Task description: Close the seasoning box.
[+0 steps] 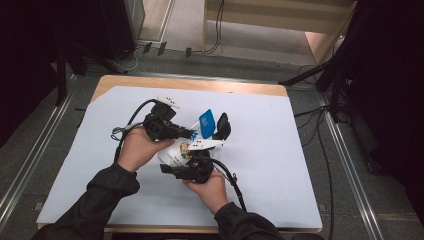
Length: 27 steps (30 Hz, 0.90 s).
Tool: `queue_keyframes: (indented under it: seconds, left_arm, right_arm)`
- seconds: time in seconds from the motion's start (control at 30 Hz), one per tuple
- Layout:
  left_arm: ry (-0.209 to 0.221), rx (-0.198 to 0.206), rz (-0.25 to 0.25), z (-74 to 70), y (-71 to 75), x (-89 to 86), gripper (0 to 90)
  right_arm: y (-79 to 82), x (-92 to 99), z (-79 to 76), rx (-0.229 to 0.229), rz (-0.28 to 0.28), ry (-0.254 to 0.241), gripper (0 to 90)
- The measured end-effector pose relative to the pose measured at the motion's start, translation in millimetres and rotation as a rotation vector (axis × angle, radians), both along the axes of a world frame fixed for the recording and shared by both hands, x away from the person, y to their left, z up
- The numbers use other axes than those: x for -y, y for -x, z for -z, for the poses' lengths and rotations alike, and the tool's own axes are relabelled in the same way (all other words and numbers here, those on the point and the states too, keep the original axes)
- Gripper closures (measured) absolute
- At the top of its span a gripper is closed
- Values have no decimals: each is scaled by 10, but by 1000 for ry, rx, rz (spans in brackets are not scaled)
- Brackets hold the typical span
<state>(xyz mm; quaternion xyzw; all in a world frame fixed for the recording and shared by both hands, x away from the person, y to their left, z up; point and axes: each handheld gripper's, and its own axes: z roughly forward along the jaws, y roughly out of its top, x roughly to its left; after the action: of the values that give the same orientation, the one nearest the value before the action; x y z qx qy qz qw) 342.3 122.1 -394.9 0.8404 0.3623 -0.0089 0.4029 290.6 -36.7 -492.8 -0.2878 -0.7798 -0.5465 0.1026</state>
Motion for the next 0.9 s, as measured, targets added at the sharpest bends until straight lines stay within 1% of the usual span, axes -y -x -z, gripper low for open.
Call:
queue_keyframes:
  seconds: [0.4, 0.53, 0.9]
  left_arm:
    - [2, 4, 6, 0, 1, 0, 883]
    - [2, 3, 11, -2, 5, 2, 877]
    - [0, 11, 14, -2, 5, 1, 873]
  right_arm:
    - [-1, -1, -3, 4, 1, 5, 587]
    - [4, -1, -10, -10, 2, -6, 588]
    - [3, 1, -13, -11, 1, -6, 588]
